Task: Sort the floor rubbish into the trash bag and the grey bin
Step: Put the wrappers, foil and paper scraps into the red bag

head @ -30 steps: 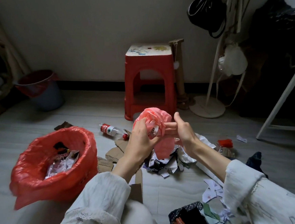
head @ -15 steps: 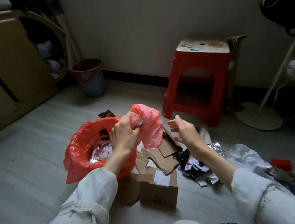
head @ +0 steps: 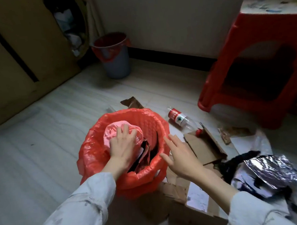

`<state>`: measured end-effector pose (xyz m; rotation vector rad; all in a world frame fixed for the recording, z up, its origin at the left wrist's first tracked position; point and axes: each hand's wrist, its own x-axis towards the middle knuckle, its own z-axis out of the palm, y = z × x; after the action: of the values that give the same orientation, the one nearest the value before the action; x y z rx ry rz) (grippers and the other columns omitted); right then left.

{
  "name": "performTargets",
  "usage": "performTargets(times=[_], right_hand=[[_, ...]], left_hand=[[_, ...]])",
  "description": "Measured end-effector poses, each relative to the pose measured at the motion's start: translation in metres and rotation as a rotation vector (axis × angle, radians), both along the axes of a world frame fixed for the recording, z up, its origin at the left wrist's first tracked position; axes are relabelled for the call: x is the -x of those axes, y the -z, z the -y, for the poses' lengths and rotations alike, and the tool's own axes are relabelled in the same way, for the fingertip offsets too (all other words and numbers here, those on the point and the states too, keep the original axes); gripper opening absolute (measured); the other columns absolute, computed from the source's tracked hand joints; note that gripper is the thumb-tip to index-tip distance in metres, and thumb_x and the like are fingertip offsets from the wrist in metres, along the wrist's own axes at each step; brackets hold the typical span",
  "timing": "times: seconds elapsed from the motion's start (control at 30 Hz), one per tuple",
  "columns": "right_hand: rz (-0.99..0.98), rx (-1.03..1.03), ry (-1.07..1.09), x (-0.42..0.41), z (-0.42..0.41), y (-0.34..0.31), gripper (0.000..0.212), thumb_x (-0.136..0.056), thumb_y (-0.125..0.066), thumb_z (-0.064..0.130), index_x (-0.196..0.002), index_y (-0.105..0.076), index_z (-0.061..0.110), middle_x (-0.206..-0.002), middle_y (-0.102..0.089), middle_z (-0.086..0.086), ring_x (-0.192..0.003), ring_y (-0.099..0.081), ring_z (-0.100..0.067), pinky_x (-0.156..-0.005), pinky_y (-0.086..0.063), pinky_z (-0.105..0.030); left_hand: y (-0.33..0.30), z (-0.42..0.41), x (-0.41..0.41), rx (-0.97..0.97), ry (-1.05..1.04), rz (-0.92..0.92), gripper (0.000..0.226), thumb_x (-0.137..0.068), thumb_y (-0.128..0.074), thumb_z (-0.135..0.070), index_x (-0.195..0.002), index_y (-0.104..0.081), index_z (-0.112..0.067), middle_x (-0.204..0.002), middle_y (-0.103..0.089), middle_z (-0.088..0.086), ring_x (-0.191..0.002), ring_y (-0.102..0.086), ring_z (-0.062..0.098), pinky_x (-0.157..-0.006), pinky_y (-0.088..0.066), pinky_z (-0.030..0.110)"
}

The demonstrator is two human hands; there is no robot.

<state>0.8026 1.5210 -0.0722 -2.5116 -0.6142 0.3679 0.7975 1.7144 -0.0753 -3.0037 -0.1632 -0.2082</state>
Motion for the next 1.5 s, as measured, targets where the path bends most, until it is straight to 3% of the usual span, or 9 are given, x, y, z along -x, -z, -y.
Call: performTargets(times=[0.1,0.2,0.37,0.6,0.8,0.97,1.1,1.2,1.5], right_hand=[[-0.064,-0.042,-0.023,-0.009,0.008,0.028,0.071,-0.094,-0.039,0.05,-0.15,-0.004,0.025,-0.158,0.005,0.004,-0.145,0.007,-0.01,-0.116,-0.002,-0.028],[-0.135,-0.167,0.016,-0.008,0.011,0.043,0.069,-0.091,-0.038,0.056,-0.147,-0.001,0.038,-0.157,0.009,0.011,-0.144,0.007,-0.003,-0.118,-0.006,-0.029],[-0.073,-0.315,0.059,-0.025,-0.002,0.033,0.08,-0.089,-0.04,0.056,-0.148,0.008,0.031,-0.154,0.015,0.017,-0.141,0.011,0.004,-0.111,0.001,-0.017],[-0.069,-0.165,-0.104,-0.019,-0.007,0.04,0.075,-0.093,-0.04,0.05,-0.148,0.007,0.03,-0.145,0.026,0.023,-0.14,0.016,0.004,-0.114,0.002,-0.019],[-0.064,-0.09,-0.123,-0.022,-0.007,0.041,0.074,-0.094,-0.038,0.049,-0.148,0.009,0.028,-0.142,0.03,0.02,-0.139,0.018,0.004,-0.113,0.006,-0.019],[-0.043,-0.001,-0.145,-0.024,-0.007,0.037,0.072,-0.095,-0.034,0.049,-0.148,0.009,0.025,-0.146,0.029,0.014,-0.132,0.023,0.004,-0.116,0.006,-0.025],[-0.06,0.031,-0.126,-0.023,-0.011,0.027,0.072,-0.096,-0.037,0.044,-0.149,0.006,0.021,-0.155,0.019,0.004,-0.141,0.02,-0.006,-0.119,0.003,-0.033],[-0.068,0.014,-0.117,-0.017,-0.012,0.011,0.071,-0.096,-0.04,0.038,-0.15,0.004,0.021,-0.157,0.016,0.002,-0.144,0.015,-0.011,-0.12,0.0,-0.036],[-0.025,0.091,-0.027,0.006,0.066,-0.07,0.058,-0.097,-0.042,0.033,-0.148,-0.017,0.023,-0.154,-0.024,0.0,-0.141,-0.024,-0.015,-0.115,-0.021,-0.031]], left_hand=[[0.041,-0.002,-0.019,-0.006,-0.005,-0.241,0.04,-0.081,-0.064,-0.025,-0.117,-0.05,-0.015,-0.125,-0.045,0.01,-0.118,-0.046,0.031,-0.071,-0.05,0.04],[0.073,-0.004,-0.028,0.016,-0.004,-0.605,0.046,-0.093,-0.043,-0.02,-0.136,-0.03,-0.007,-0.149,-0.022,0.014,-0.138,-0.021,0.032,-0.106,-0.026,0.052],[0.107,-0.025,-0.046,0.037,0.013,-0.976,0.06,-0.096,-0.03,-0.025,-0.147,-0.006,-0.007,-0.154,0.017,0.016,-0.142,0.014,0.036,-0.114,-0.001,0.056],[0.133,-0.054,-0.044,0.094,-0.019,-1.091,0.068,-0.096,-0.031,-0.037,-0.147,0.007,-0.015,-0.151,0.025,0.02,-0.142,0.011,0.036,-0.116,-0.004,0.051],[0.146,-0.054,-0.043,0.105,-0.015,-0.992,0.078,-0.09,-0.055,-0.024,-0.148,-0.006,-0.012,-0.156,-0.004,0.014,-0.143,-0.01,0.032,-0.116,-0.015,0.048],[0.125,-0.059,-0.043,0.331,-0.023,-1.077,0.072,-0.092,-0.042,-0.018,-0.148,0.003,-0.026,-0.154,0.02,0.007,-0.144,0.006,0.03,-0.117,-0.008,0.045],[0.085,-0.048,-0.034,0.447,-0.029,-0.87,0.052,-0.1,-0.033,-0.016,-0.148,-0.015,-0.017,-0.157,0.002,0.008,-0.145,-0.002,0.025,-0.116,-0.006,0.032],[0.051,-0.043,-0.028,0.495,-0.021,-0.674,0.047,-0.097,-0.034,-0.006,-0.143,-0.032,-0.013,-0.154,-0.022,0.008,-0.14,-0.026,0.023,-0.107,-0.02,0.023],[-0.043,0.026,0.004,0.698,0.171,-0.063,0.034,-0.092,-0.043,-0.004,-0.123,-0.056,-0.012,-0.123,-0.059,0.008,-0.115,-0.054,0.021,-0.1,-0.037,0.028]])
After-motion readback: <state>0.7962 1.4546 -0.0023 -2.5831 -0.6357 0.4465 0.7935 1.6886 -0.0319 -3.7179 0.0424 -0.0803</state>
